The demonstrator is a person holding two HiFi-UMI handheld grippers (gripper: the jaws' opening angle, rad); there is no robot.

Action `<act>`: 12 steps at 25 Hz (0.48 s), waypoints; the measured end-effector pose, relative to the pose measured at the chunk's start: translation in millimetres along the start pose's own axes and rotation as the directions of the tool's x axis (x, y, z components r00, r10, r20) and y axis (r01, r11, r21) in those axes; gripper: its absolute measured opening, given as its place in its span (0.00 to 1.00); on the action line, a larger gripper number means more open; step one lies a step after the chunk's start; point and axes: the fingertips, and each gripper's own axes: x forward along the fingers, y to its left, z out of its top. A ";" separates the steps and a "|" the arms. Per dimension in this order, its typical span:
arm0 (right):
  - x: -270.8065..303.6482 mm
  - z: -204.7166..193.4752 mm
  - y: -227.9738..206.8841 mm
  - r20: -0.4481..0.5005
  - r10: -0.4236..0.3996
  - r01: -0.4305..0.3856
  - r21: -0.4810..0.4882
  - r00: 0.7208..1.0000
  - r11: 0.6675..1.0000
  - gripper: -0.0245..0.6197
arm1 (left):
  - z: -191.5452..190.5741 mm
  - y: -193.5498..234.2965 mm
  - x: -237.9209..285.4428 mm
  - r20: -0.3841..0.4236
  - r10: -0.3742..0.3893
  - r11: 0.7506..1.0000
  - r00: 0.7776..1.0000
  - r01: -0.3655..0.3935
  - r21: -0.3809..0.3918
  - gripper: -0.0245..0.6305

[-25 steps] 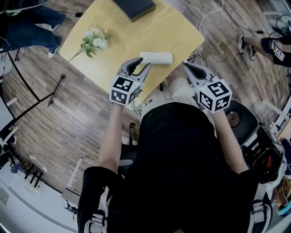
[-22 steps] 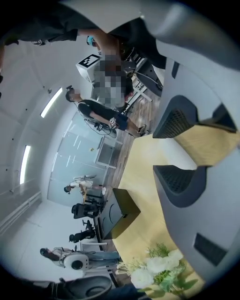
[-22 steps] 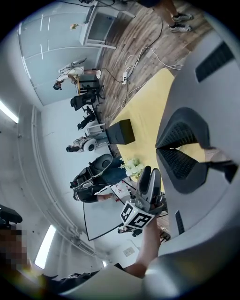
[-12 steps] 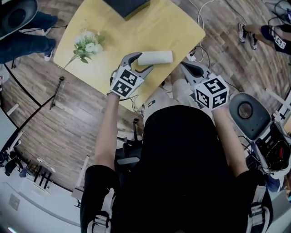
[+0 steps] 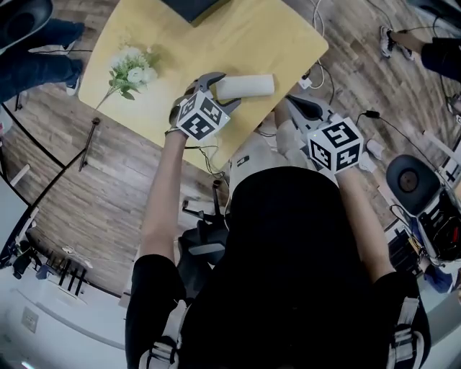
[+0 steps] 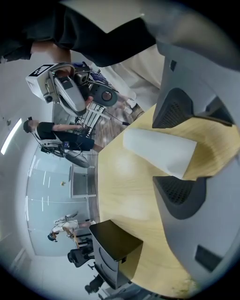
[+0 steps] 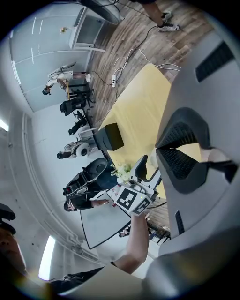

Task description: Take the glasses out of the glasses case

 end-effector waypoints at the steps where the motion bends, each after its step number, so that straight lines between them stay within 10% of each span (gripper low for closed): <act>1: 0.7 -0.2 -0.1 0.003 0.000 -0.001 0.003 1.000 1.000 0.07 | -1.0 0.9 1.7 -0.009 -0.007 1.000 1.000 0.007 0.009 0.49; 12: 5.6 -6.1 0.3 -0.003 0.008 -0.008 0.014 1.000 1.000 0.07 | -13.7 2.6 20.6 -0.121 -0.126 0.990 0.985 0.133 0.049 0.50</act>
